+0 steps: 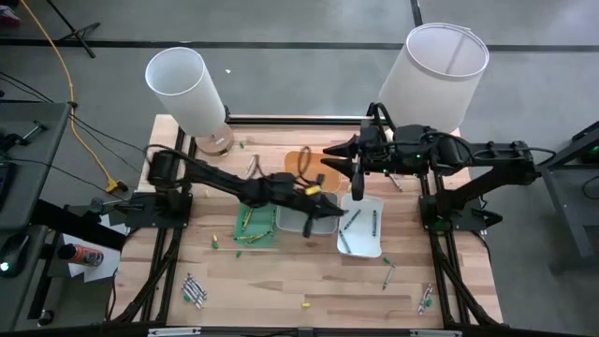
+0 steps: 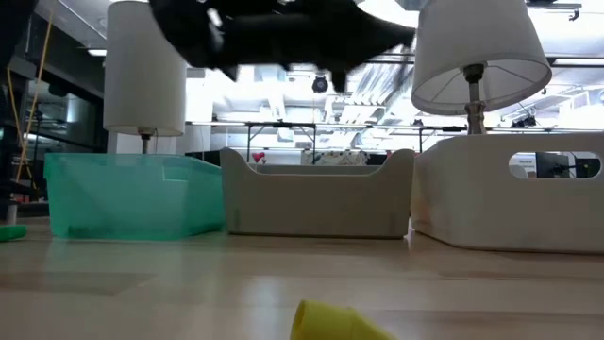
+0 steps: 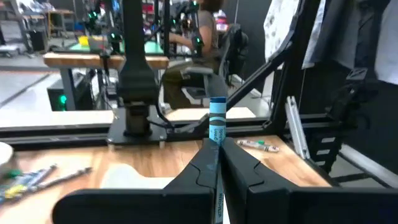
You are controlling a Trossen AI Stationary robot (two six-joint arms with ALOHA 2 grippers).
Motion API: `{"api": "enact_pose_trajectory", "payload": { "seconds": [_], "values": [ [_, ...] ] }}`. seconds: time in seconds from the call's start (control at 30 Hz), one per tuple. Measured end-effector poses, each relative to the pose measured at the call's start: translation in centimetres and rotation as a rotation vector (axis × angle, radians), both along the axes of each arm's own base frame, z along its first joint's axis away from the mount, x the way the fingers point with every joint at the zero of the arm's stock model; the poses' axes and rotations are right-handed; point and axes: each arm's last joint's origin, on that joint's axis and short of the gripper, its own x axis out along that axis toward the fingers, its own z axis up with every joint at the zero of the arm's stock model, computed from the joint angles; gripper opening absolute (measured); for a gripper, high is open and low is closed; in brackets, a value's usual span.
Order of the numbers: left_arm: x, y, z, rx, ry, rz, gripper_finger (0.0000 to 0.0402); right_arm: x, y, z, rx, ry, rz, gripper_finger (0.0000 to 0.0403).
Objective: Sort crayons
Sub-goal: Put the blue crayon into the white bin
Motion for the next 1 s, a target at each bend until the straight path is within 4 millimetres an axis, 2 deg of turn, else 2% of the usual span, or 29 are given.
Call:
{"api": "enact_pose_trajectory", "payload": {
  "seconds": [0.17,0.27,0.43,0.57,0.67,0.77,0.9,1.0],
  "values": [
    [3.9,-0.4,-1.8,-0.027,0.003,-0.004,0.0001,0.0,-0.1,-0.3,-0.01,0.029,-0.002,0.011],
    [5.4,-0.5,-2.9,-0.078,0.031,-0.003,0.0006,0.0,-0.1,-0.3,-0.01,0.029,-0.001,0.011],
    [6.0,-0.5,-3.3,-0.092,0.062,0.001,0.003,0.0,-0.1,-0.3,-0.009,0.026,-0.002,0.011],
    [5.8,0.0,-3.1,-0.092,0.127,-0.005,0.0076,0.0,-0.1,-0.2,-0.01,0.015,-0.001,0.011],
    [5.3,1.1,-2.3,-0.095,0.192,-0.011,0.012,0.0,-0.1,-0.2,-0.016,0.017,0.0,0.011],
    [4.1,3.1,-0.4,-0.102,0.3,0.037,0.016,0.0,-0.1,-0.1,-0.06,0.02,0.008,0.011],
    [0.6,6.6,3.5,-0.085,0.451,0.113,0.019,-0.8,-0.1,0.1,-0.087,0.035,0.017,0.011],
    [-2.7,8.6,5.1,-0.094,0.492,0.168,0.0194,-1.9,-0.2,-0.1,-0.073,0.094,0.032,0.011]
  ]
}}
